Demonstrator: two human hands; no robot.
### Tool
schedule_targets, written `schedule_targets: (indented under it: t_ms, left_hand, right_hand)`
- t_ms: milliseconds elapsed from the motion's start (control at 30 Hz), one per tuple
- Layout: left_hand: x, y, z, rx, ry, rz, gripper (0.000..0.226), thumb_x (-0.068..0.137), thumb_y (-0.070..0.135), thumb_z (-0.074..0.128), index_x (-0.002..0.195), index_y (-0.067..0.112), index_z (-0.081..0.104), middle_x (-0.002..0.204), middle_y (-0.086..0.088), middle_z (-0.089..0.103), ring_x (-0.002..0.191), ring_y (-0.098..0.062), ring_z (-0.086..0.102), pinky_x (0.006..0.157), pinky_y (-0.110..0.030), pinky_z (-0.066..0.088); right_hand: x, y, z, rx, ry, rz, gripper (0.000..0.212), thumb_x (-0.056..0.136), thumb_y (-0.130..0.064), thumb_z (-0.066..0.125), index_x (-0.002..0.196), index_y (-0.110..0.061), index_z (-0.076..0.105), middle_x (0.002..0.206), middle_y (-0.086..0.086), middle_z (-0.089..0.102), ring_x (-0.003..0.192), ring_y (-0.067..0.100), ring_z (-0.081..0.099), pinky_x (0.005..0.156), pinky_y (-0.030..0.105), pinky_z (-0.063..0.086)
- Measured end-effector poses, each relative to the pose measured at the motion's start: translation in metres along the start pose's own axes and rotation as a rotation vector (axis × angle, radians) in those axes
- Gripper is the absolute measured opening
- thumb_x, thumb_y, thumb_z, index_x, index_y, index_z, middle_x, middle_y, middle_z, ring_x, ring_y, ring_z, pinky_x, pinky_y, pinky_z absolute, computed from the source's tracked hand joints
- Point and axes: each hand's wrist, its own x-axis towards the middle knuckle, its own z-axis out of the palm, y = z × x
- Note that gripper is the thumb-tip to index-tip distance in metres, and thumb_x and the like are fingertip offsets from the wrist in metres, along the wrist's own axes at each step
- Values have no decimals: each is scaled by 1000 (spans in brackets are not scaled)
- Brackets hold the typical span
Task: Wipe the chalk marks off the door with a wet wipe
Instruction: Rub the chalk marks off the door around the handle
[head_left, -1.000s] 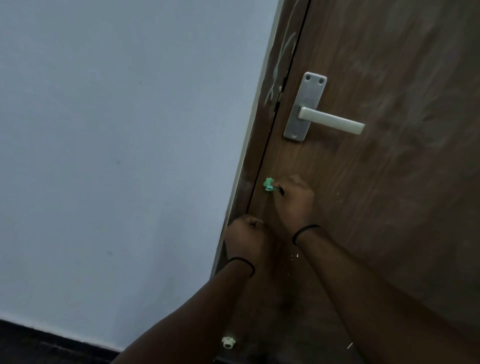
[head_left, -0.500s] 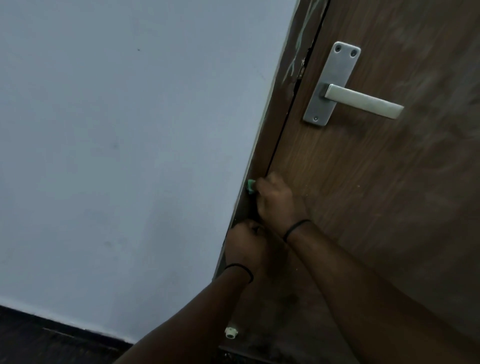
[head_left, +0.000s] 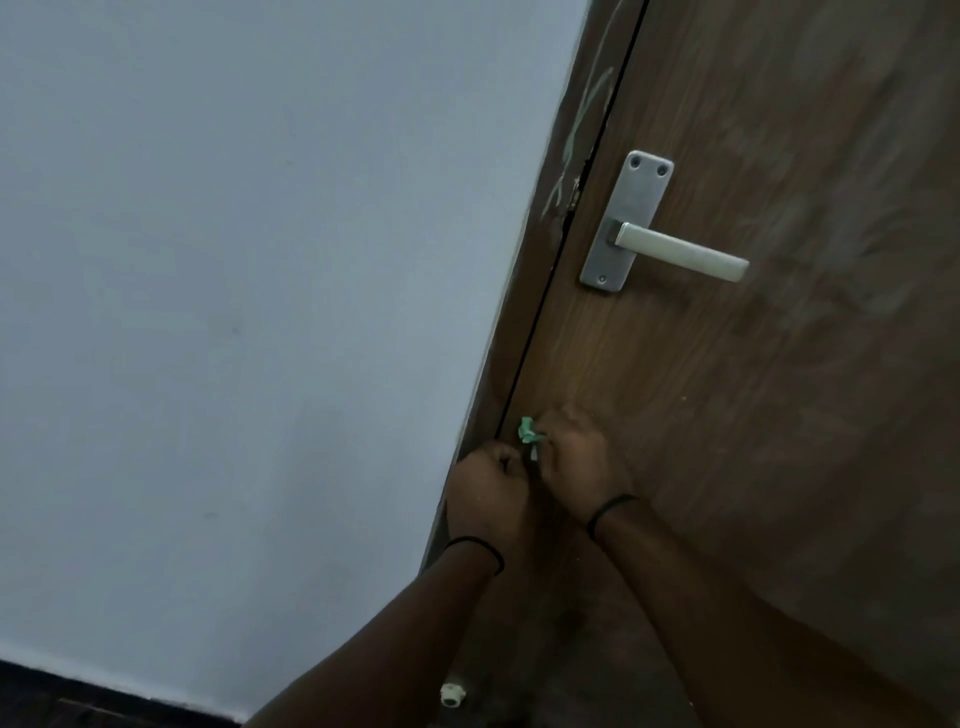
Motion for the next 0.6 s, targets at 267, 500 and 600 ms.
schedule_targets:
  t_ms: [267, 500, 600]
  left_hand:
    - [0, 60, -10, -97, 109, 142, 18, 95, 15, 52, 92, 13, 70, 89, -2, 71, 83, -16, 64, 73, -23, 47]
    - [21, 121, -28, 89, 254, 493, 48, 97, 17, 48, 145, 13, 42, 148, -3, 45, 136, -17, 41, 112, -30, 33]
    - [35, 127, -24, 331, 188, 567, 62, 98, 24, 42, 154, 13, 18, 162, -4, 14, 150, -20, 12, 119, -32, 14]
  right_hand:
    - [57, -46, -125, 216, 442, -150, 25, 78, 9, 62, 95, -7, 72, 94, 8, 71, 86, 20, 65, 81, 20, 45]
    - [132, -73, -223, 87, 617, -197, 26, 89, -2, 57, 112, -5, 67, 111, 9, 64, 96, 13, 59, 80, 6, 36]
    - [158, -66, -237, 50, 598, -146, 25, 92, -8, 55, 114, -6, 66, 116, 10, 62, 100, 17, 59, 79, 12, 38]
